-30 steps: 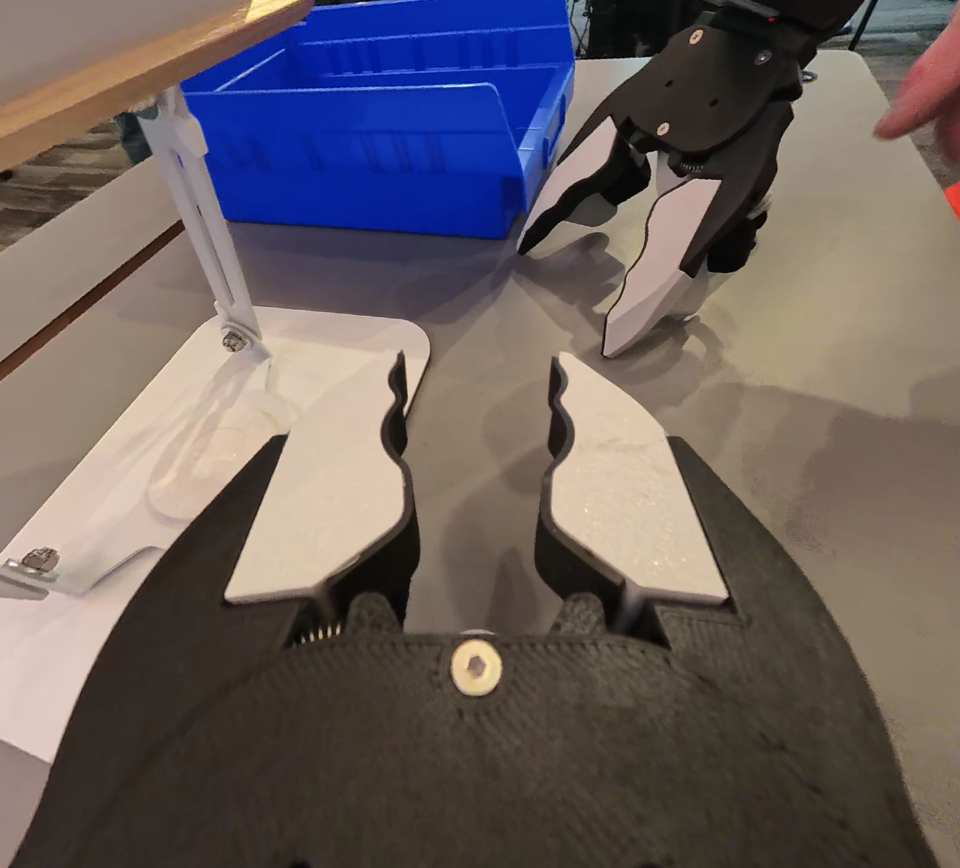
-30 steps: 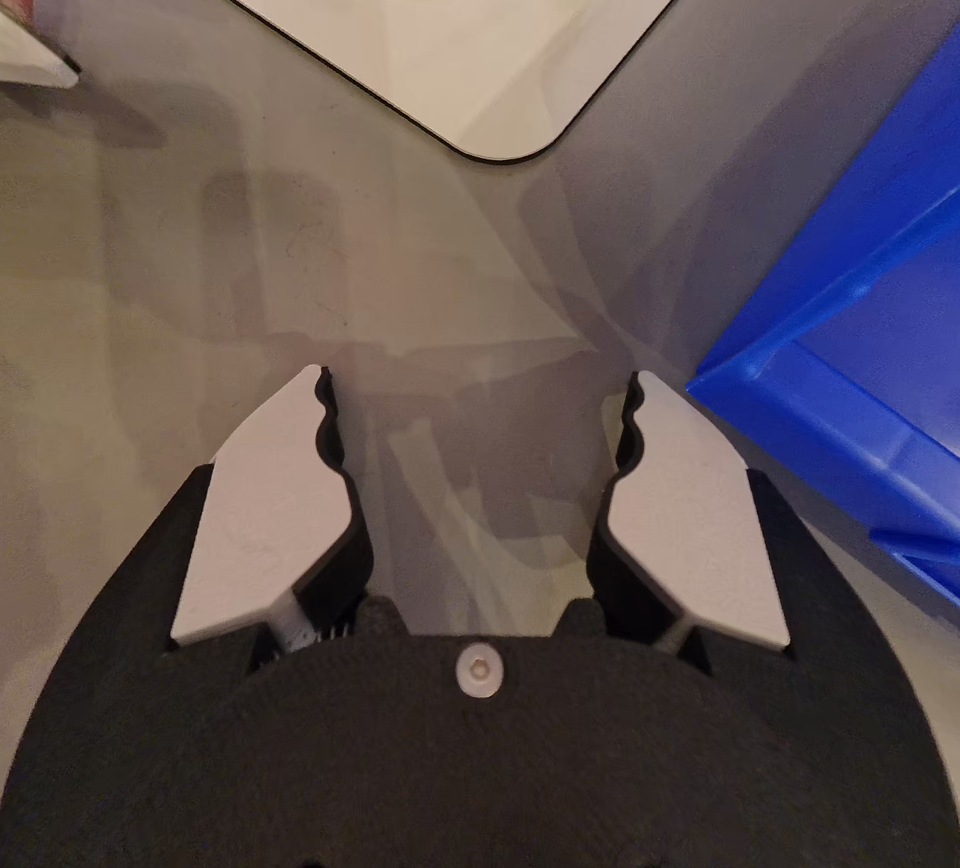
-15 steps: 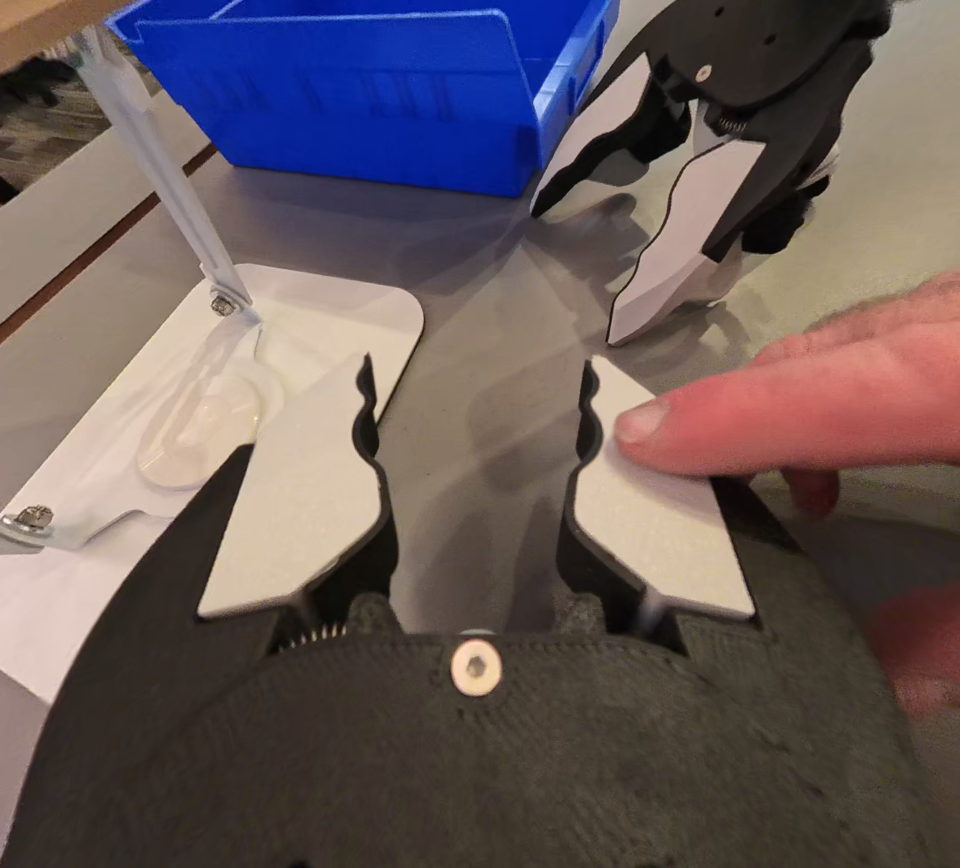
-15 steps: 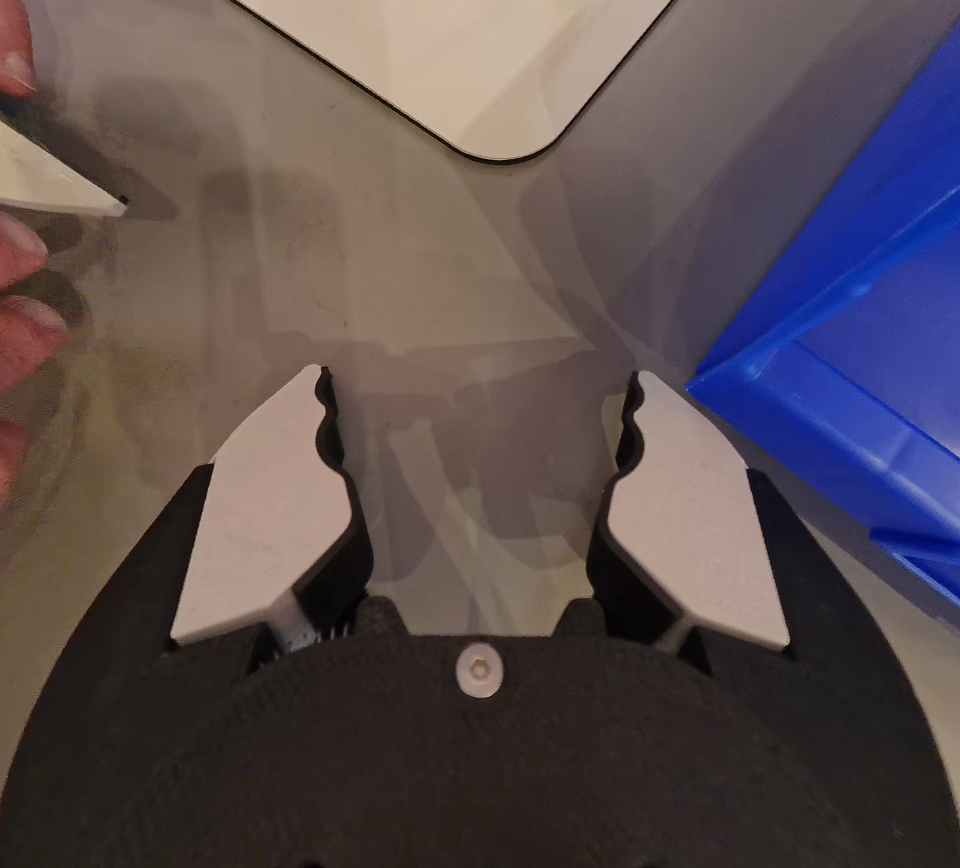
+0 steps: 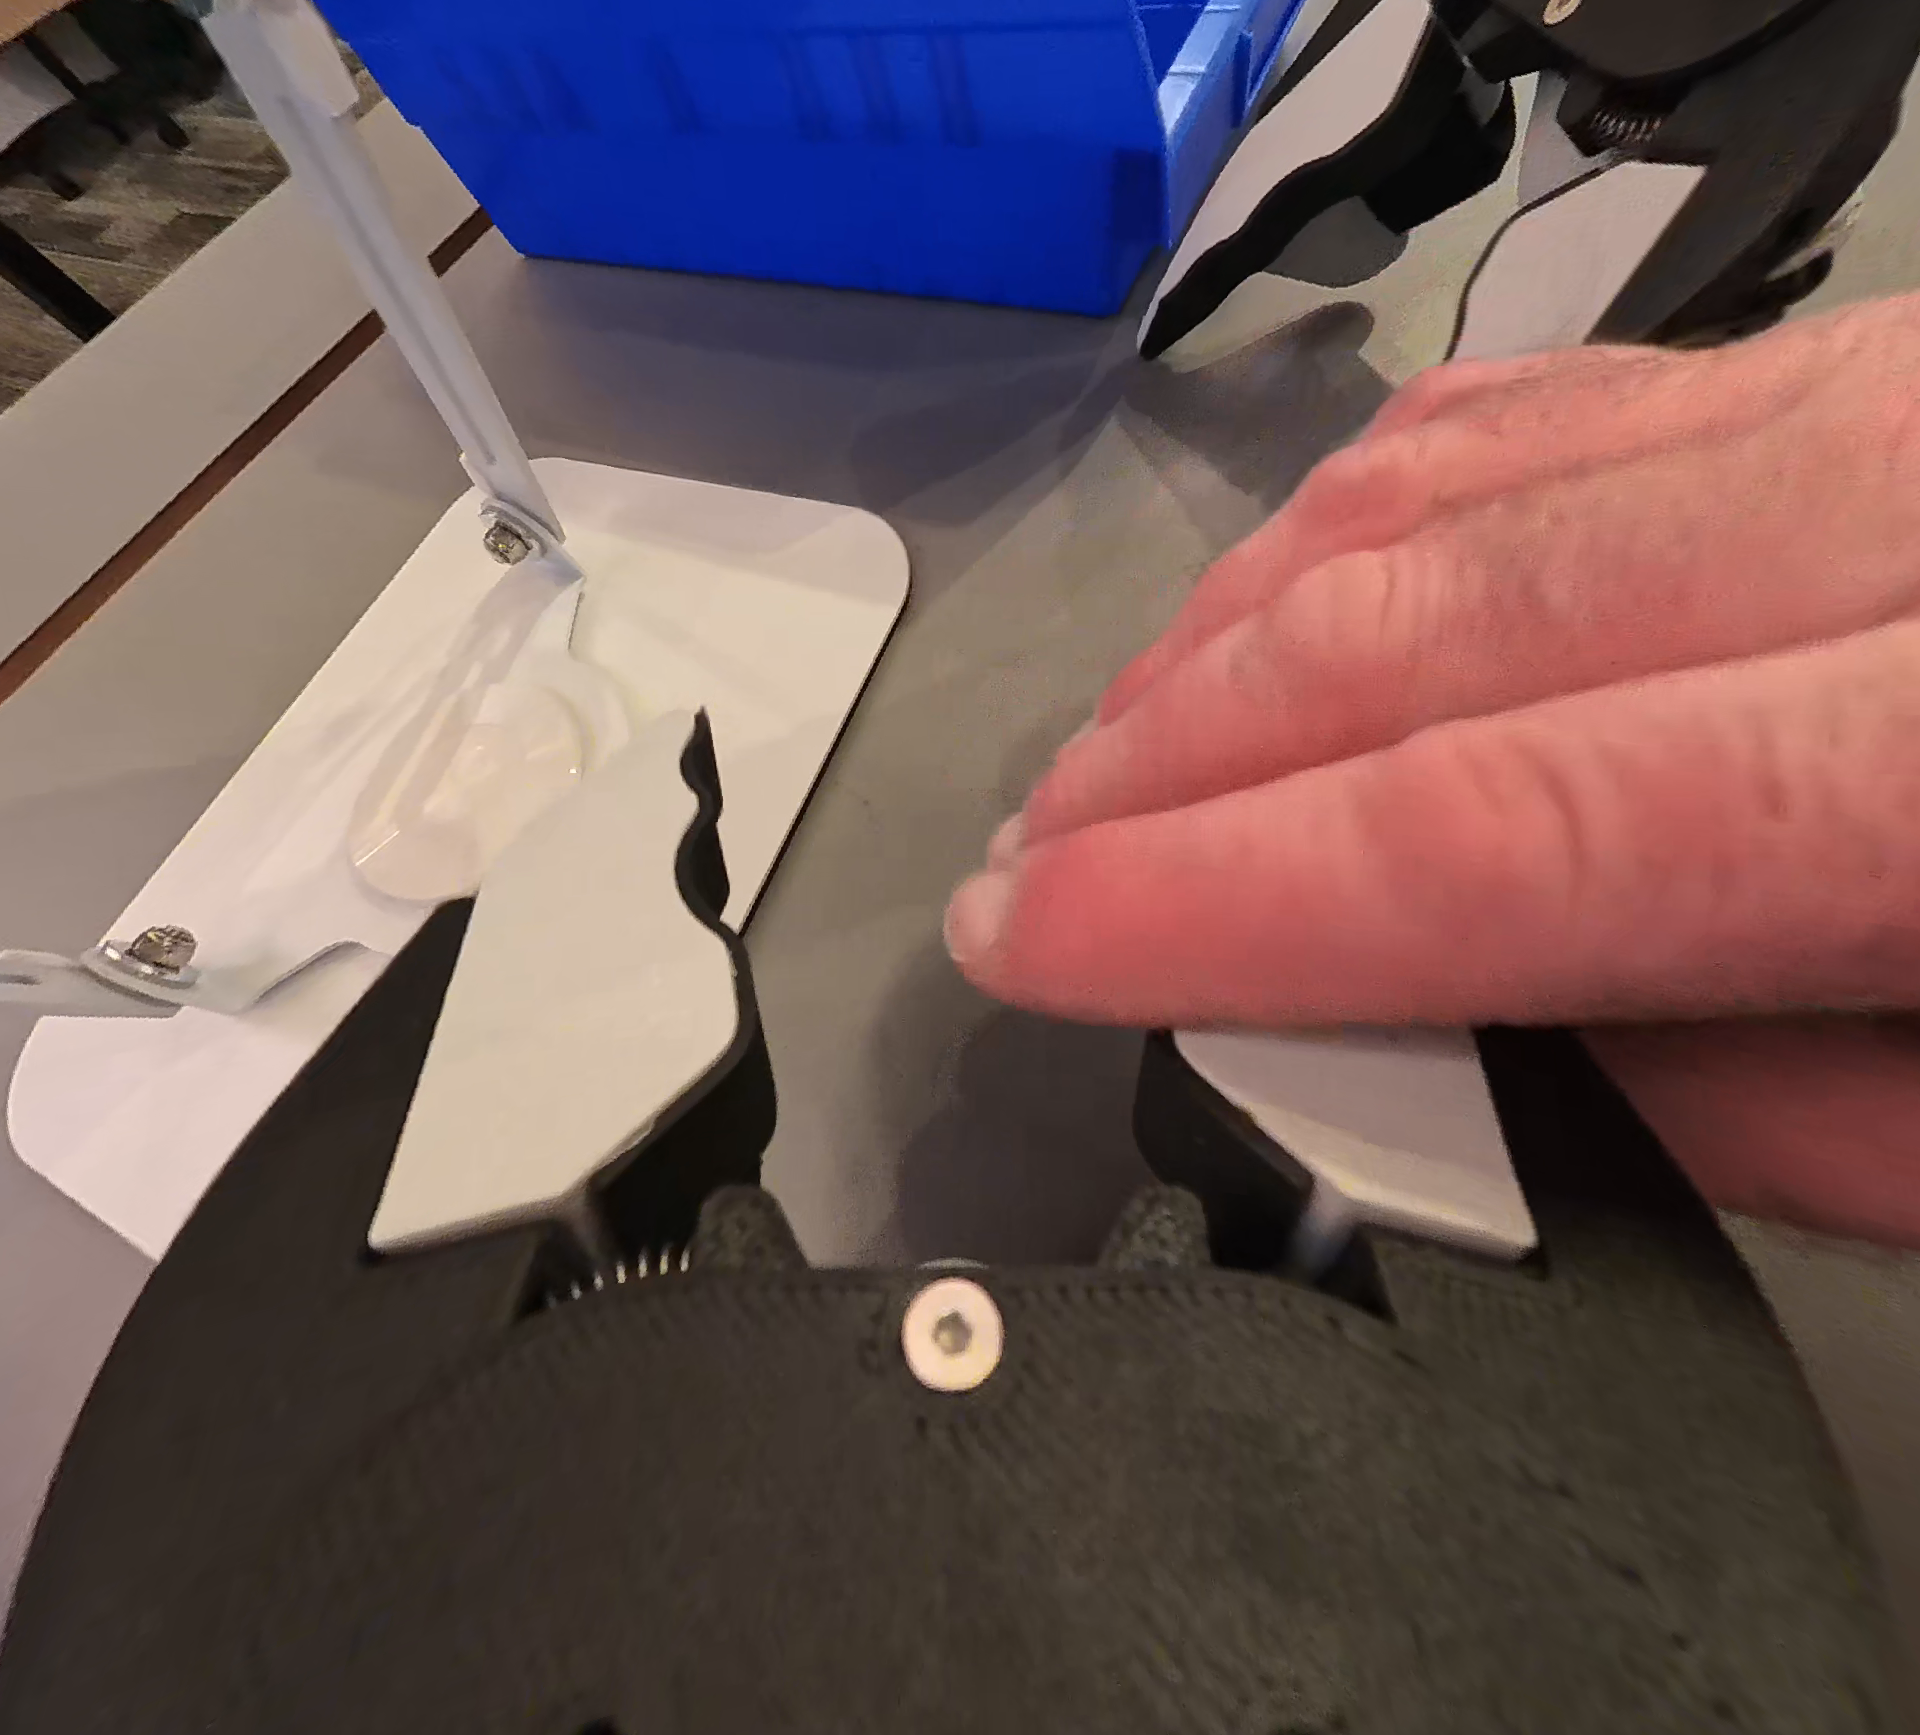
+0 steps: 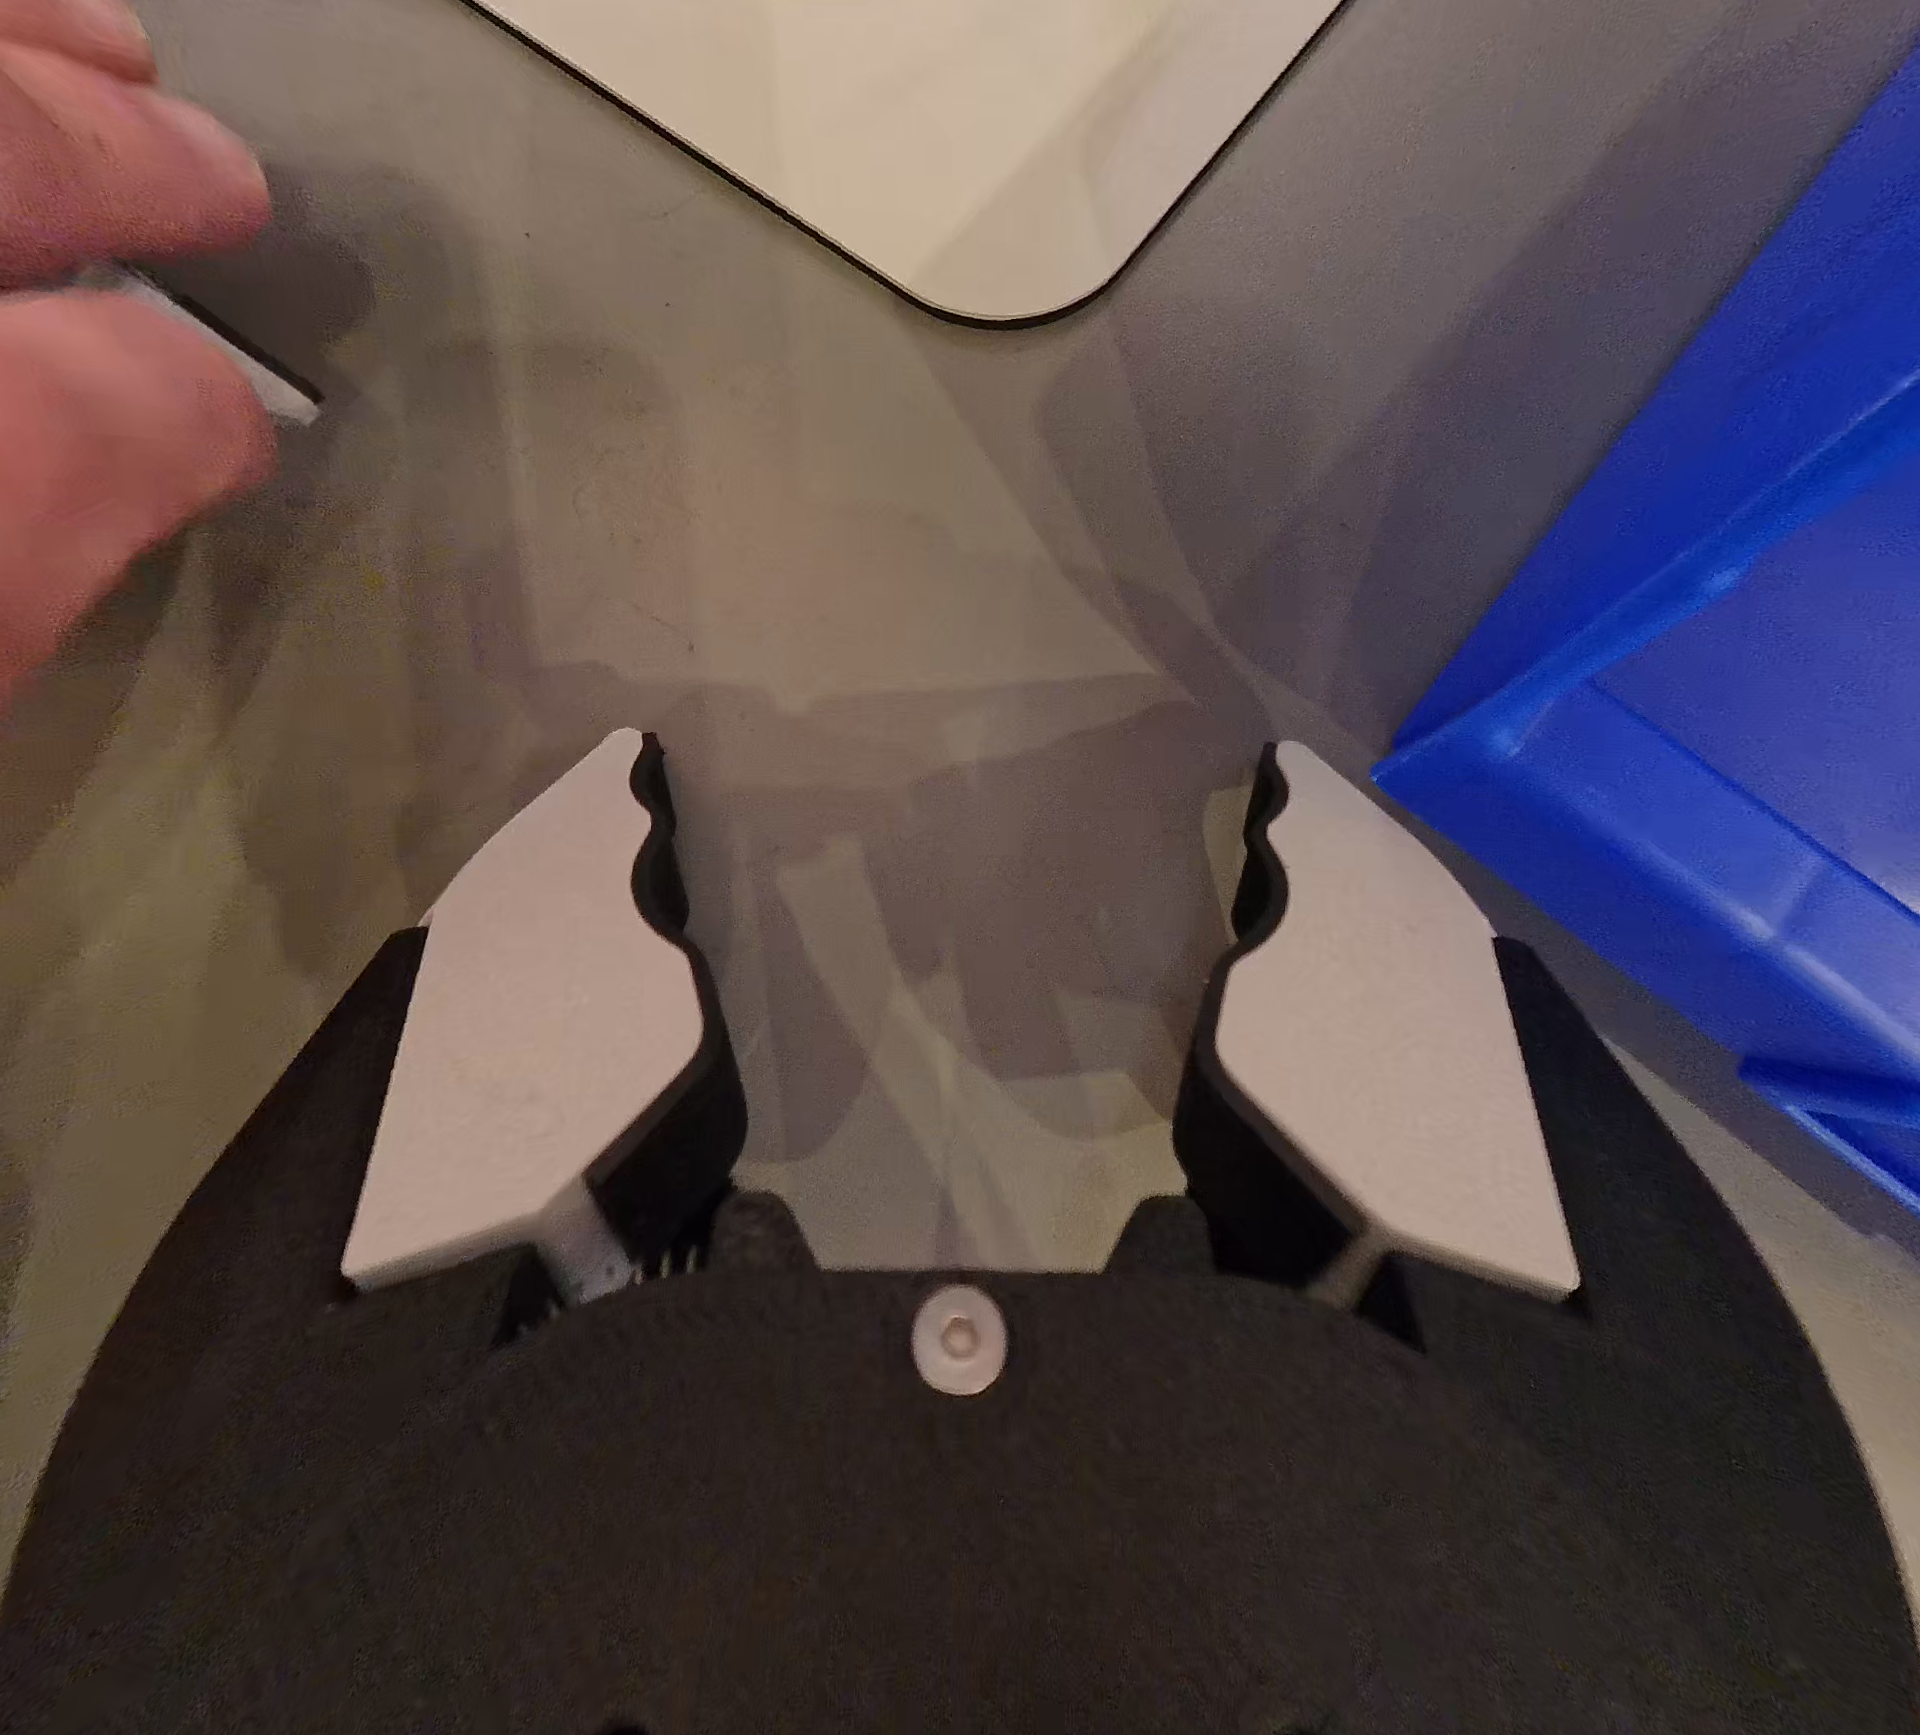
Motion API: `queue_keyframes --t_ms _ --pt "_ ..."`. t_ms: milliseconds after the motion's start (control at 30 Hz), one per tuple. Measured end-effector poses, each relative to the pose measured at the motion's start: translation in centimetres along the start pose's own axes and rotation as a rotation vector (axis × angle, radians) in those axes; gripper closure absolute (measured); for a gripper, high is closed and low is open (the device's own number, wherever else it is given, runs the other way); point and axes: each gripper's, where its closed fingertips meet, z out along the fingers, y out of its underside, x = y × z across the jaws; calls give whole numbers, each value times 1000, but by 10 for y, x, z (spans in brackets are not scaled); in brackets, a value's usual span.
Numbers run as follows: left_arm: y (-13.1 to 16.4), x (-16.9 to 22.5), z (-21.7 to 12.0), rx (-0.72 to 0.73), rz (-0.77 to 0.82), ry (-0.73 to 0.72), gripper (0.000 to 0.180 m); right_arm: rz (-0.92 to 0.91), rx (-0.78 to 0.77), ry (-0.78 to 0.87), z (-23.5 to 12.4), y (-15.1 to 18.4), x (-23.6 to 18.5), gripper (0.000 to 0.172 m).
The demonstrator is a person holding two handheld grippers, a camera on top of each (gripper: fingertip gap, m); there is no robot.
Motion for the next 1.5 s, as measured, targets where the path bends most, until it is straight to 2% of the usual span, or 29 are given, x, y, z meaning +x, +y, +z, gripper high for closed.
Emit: queue_keyframes --t_ms 100,300,633,733,833,1000,1133,1200,1500 --pt "8 -2 -1 -36 -15 22 84 0 0 0 0 0 0 66" --pt "19 2 -4 -93 16 42 86 0 0 0 0 0 0 66" --pt "27 5 -2 -146 24 92 78 0 0 0 0 0 0 66" --pt "27 1 2 -155 25 27 78 0 0 0 0 0 0 66" --pt "25 7 2 -148 32 38 79 0 0 0 0 0 0 66" --pt "36 0 3 -232 15 16 81 0 0 0 0 0 0 66" --pt "36 -1 1 -218 36 -36 84 0 0 0 0 0 0 66" --pt "38 1 1 -227 27 -11 85 0 0 0 0 0 0 66" --pt "39 -7 -1 -227 53 -92 72 0 0 0 0 0 0 66"
